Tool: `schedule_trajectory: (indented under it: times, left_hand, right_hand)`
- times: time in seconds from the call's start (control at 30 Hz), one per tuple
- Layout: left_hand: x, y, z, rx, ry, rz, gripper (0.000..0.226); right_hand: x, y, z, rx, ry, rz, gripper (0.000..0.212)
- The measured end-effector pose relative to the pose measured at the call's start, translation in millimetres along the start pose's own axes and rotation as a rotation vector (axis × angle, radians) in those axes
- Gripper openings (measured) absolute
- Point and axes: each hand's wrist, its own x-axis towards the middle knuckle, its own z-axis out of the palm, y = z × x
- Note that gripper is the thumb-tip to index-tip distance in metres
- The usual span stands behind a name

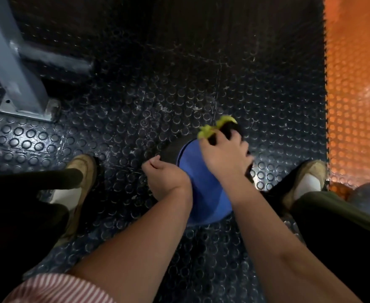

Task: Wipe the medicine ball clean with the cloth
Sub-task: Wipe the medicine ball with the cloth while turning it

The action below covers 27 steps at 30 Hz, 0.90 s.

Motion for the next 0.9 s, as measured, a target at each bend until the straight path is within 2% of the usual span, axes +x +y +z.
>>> schedule_trajectory:
  times: [0.07,0.13,0.2,0.23,0.37,0.47,0.57,0.67,0.83,0.9]
  left_hand:
    - [-2,-1,4,0.044,0.044,-0.095,0.036]
    - [2,0,6,0.014,0.082,-0.177,0.037]
    - [6,1,9,-0.041,0.117,-0.227,0.038]
    - [7,0,10,-0.055,0.122,-0.231,0.038]
    - [7,-3,10,-0.104,0.064,-0.164,0.028]
    - [7,-5,12,-0.053,0.015,-0.101,0.029]
    - [2,-7,9,-0.019,-0.02,-0.078,0.032]
    - [0,-7,4,-0.047,-0.024,-0.051,0.032]
    - [15,-3,-5,0.01,-0.097,-0.036,0.04]
    - [23,-4,-14,0.111,-0.151,0.073,0.041]
  right_hand:
    - [-21,-17,7,-0.131,0.079,-0.241,0.043]
    - [-30,-19,16,-0.141,0.089,-0.427,0.042]
    - [-27,-10,15,-0.09,0.08,-0.452,0.043]
    - [-24,-4,14,-0.047,0.098,-0.407,0.044]
    - [-1,23,8,0.206,0.099,-0.028,0.055]
    - [22,51,4,0.584,-0.038,0.151,0.069]
    - [36,74,4,0.764,-0.224,0.329,0.056]
    - [47,81,12,0.769,-0.264,0.401,0.06]
    - [54,73,11,0.789,-0.183,0.315,0.027]
    - [50,64,15,0.791,-0.141,0.261,0.028]
